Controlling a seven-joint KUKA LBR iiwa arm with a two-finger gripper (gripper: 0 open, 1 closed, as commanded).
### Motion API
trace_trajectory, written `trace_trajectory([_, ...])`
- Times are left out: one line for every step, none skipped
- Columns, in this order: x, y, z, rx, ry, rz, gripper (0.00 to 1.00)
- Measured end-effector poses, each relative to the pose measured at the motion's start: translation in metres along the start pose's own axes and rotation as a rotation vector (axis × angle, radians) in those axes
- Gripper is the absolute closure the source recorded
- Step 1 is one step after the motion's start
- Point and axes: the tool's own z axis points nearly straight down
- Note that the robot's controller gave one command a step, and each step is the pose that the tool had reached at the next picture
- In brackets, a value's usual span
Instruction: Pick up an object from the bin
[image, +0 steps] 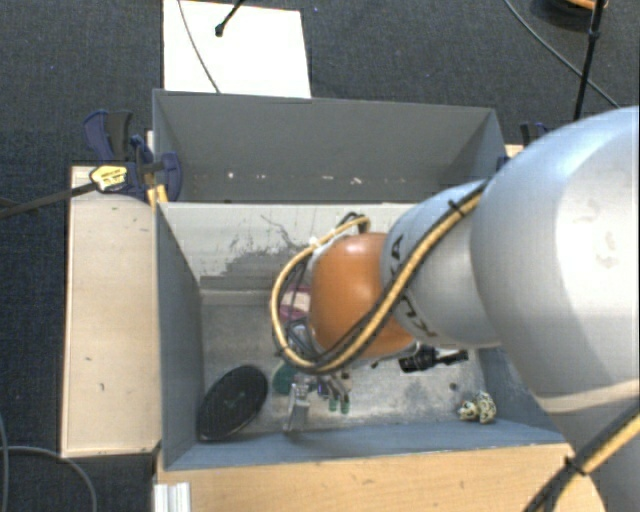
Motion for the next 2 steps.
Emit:
trace_trajectory([0.005,-0.002,0.002,0.007,0.018,0.004,1.00])
trace_trajectory([-0.003,-0.006,-0.121,0.002,0.014,-0.565,1.00])
